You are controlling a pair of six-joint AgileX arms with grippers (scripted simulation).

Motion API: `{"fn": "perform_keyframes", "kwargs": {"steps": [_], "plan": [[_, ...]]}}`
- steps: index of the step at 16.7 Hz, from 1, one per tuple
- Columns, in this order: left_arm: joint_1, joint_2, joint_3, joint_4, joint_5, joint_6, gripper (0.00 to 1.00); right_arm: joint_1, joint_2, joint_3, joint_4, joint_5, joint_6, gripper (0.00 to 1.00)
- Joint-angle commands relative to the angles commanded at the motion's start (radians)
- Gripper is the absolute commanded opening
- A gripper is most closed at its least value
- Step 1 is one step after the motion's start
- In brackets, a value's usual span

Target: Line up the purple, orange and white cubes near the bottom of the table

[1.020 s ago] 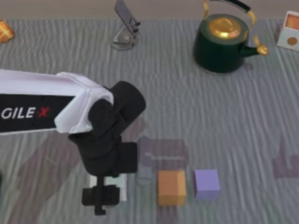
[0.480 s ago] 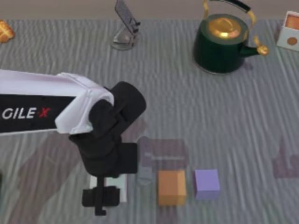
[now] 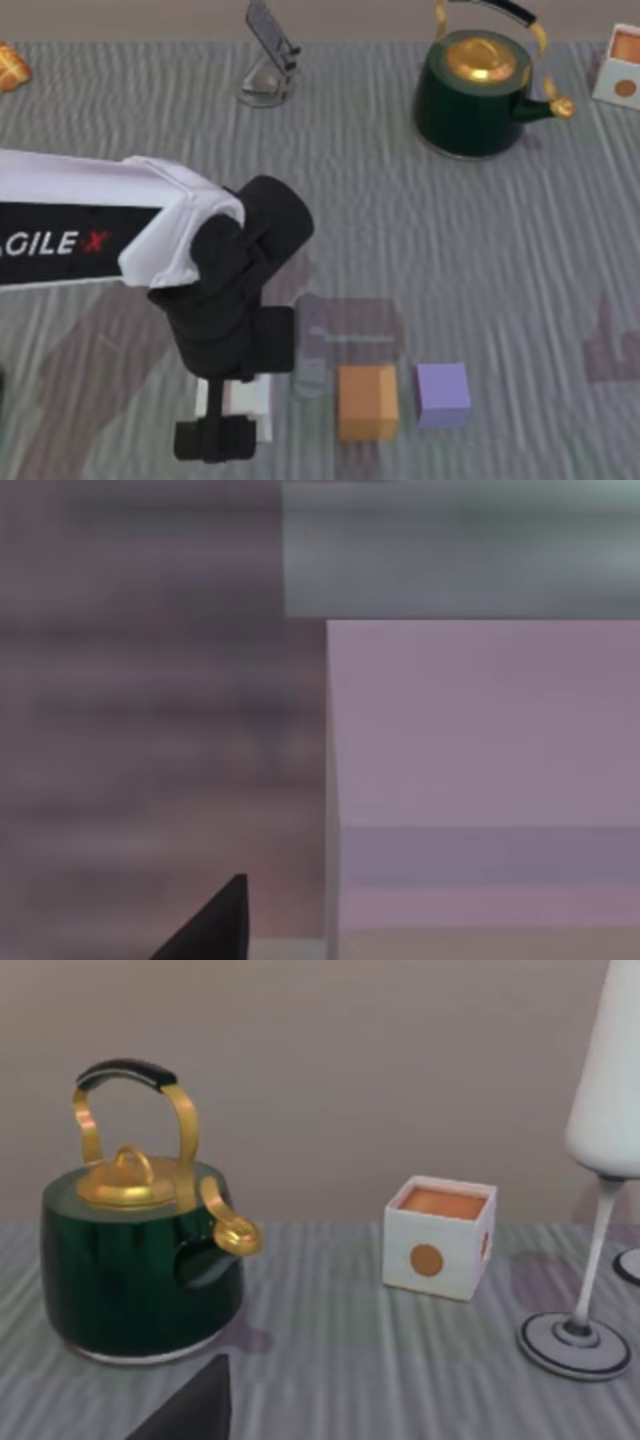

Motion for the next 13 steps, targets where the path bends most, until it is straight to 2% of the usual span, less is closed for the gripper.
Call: {"fn": "perform_keyframes", "kwargs": {"steps": [6, 13], "plan": [[0.002, -0.006, 0.013, -0.017, 0.0, 0.001, 1.0, 0.0, 0.0, 0.0, 0.0, 0.0, 0.0, 1.0], [0.019, -0.094, 0.158, -0.259, 0.0, -0.001, 1.0, 0.0, 0.0, 0.0, 0.0, 0.0, 0.0, 1.0]]}}
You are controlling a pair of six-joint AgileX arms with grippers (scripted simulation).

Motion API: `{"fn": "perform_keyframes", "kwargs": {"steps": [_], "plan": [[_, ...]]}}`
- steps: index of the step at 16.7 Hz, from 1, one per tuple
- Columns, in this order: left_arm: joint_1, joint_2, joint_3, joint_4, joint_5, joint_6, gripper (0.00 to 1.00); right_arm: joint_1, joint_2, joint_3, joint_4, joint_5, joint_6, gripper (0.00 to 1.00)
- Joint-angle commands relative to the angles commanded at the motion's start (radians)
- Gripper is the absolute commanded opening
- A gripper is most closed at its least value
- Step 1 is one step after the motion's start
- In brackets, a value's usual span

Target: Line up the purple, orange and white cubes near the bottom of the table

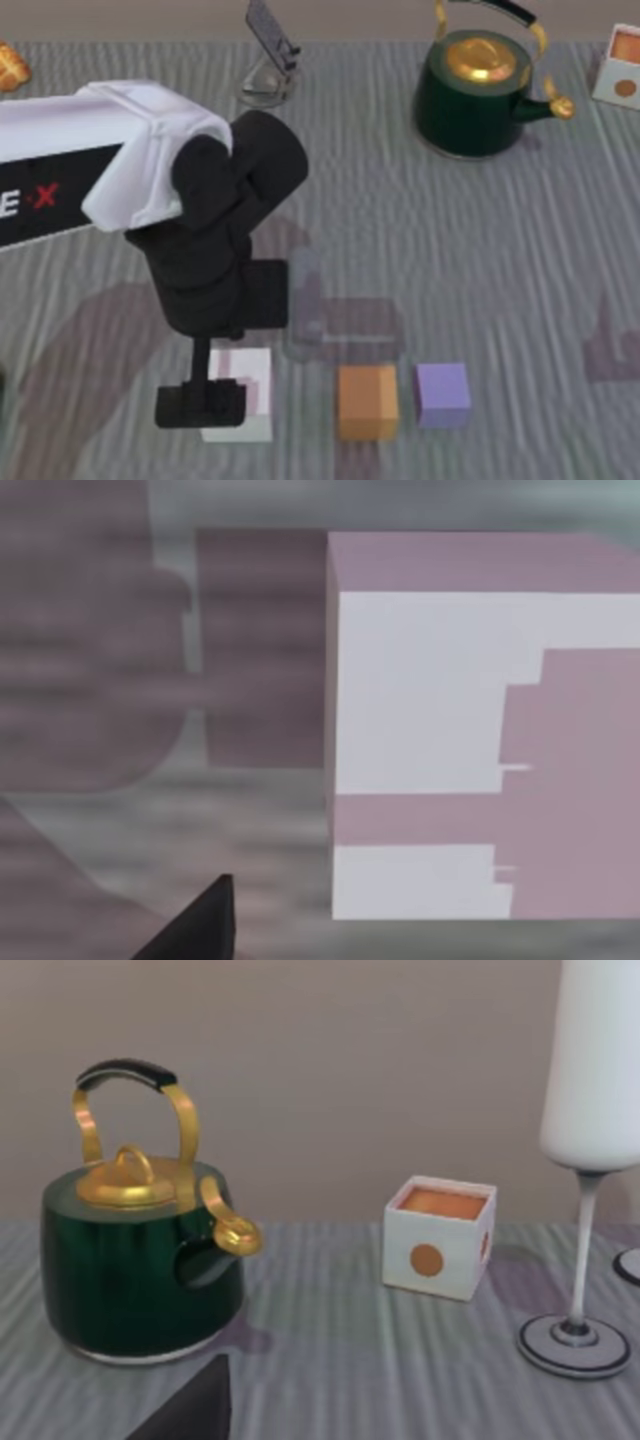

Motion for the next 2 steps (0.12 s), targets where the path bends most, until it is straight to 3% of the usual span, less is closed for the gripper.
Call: {"fn": "perform_keyframes", "kwargs": {"steps": [2], "plan": [[0.003, -0.013, 0.016, -0.021, 0.0, -0.001, 1.0, 0.0, 0.0, 0.0, 0.0, 0.0, 0.0, 1.0]]}}
